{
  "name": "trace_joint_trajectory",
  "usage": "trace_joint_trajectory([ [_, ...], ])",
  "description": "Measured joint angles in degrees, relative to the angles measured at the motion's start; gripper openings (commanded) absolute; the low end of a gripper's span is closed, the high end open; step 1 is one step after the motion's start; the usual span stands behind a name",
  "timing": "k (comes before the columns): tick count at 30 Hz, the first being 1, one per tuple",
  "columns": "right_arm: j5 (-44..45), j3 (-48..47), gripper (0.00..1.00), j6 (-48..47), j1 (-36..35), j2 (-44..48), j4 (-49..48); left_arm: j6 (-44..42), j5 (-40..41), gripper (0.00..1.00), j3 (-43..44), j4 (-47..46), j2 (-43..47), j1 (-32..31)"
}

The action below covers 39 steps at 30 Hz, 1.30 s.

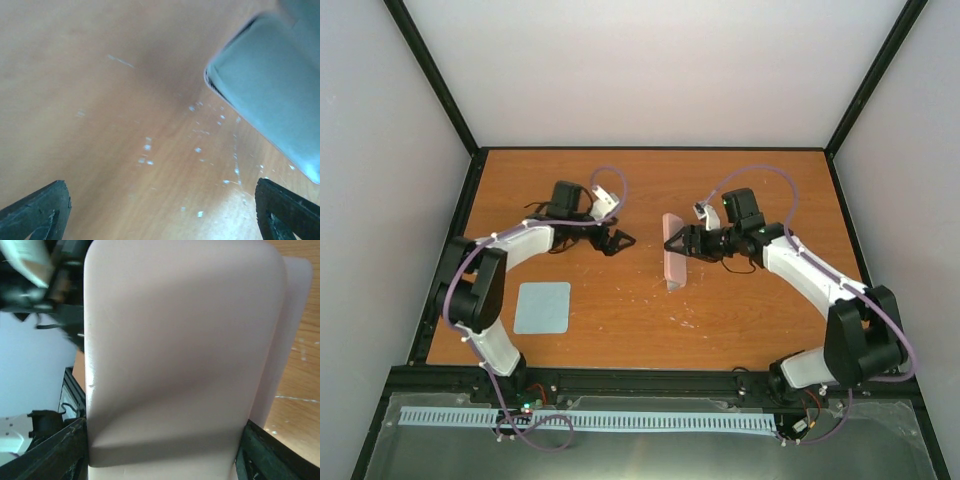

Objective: Organize the sunglasses
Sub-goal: Open the sunglasses case, then place the sunglasses case at the center of the board.

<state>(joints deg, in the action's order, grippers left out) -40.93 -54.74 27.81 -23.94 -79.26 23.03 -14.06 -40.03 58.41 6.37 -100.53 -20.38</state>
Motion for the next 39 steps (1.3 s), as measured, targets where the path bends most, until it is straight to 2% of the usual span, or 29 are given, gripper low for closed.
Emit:
trace_joint_trajectory([
  [6,-5.5,-0.7,0.37,-4.3,3.6,-10.8,-0.5,-0.3,1.5,1.0,0.0,-0.3,7.4,7.2],
  [12,-11.0,-4.2,0.41,-8.3,3.9,-20.3,0.6,-0.6,2.6,1.0,-1.4,-0.3,9.0,8.0],
  [17,-13.5,-8.1,0.56,-11.9,5.2,-25.2,3.3,-0.7,2.7,1.0,-2.8,-0.2,9.0,7.9],
  [20,-13.5,-9.7,0.68,-13.9,6.3,-27.2,5.4,-0.7,2.8,1.0,-2.9,-0.1,9.0,7.8],
  [29,-10.8,-14.6,0.82,-18.0,7.0,-29.0,11.7,-0.7,2.8,1.0,-3.0,-0.2,9.0,7.8],
  [39,-7.2,-14.8,0.84,-19.1,7.0,-29.7,14.7,-0.6,2.4,1.0,-3.6,-0.4,9.0,7.8],
])
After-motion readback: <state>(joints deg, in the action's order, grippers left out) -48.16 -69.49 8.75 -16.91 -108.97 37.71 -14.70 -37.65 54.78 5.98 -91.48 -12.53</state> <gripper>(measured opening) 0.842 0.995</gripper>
